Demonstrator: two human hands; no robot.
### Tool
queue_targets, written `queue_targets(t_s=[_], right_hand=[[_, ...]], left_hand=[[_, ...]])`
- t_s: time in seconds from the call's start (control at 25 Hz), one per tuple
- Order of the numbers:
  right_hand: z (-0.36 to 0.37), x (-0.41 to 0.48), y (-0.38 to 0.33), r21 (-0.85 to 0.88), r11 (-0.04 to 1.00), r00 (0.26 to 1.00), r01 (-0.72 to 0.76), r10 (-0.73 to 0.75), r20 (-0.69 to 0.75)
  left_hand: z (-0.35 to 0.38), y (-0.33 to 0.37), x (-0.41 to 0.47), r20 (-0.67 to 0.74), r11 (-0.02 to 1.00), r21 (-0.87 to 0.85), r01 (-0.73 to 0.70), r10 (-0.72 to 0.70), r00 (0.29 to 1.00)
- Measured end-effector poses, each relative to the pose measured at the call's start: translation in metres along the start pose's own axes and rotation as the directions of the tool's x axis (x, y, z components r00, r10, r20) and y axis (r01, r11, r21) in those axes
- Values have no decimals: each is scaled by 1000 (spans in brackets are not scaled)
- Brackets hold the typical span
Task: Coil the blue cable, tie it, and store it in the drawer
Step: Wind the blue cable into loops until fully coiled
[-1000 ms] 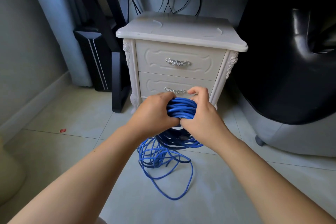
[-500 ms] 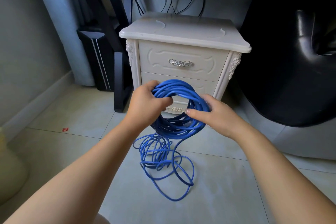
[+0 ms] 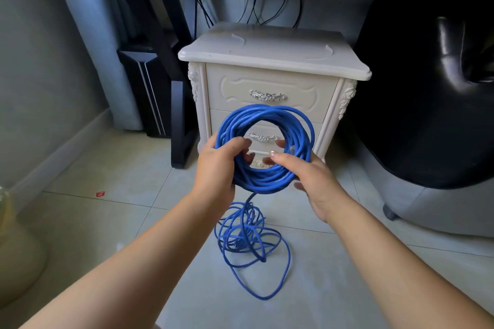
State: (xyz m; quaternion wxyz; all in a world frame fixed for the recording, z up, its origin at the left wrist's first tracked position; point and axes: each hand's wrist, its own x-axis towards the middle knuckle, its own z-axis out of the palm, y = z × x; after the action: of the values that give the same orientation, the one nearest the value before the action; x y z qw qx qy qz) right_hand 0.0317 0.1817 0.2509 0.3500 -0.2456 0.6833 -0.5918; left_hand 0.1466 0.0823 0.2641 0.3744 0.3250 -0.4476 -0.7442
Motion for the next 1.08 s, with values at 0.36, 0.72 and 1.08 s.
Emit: queue_targets(t_s=[0.36,0.72,1.08], right_hand=[[-19,4,-4,-151,972,936,182,-218,-275],[-5,-19,-14,-900,350,906,259,-410,101],[-18,-19,-25,-583,769,956,263,-289,50]], left_hand=[[-8,1,2,288,911,407,-62,-63,956],[-7,-5,4,658,240,708,-664,119,744],[-5,3,4,445,597,667,-446,160,881]])
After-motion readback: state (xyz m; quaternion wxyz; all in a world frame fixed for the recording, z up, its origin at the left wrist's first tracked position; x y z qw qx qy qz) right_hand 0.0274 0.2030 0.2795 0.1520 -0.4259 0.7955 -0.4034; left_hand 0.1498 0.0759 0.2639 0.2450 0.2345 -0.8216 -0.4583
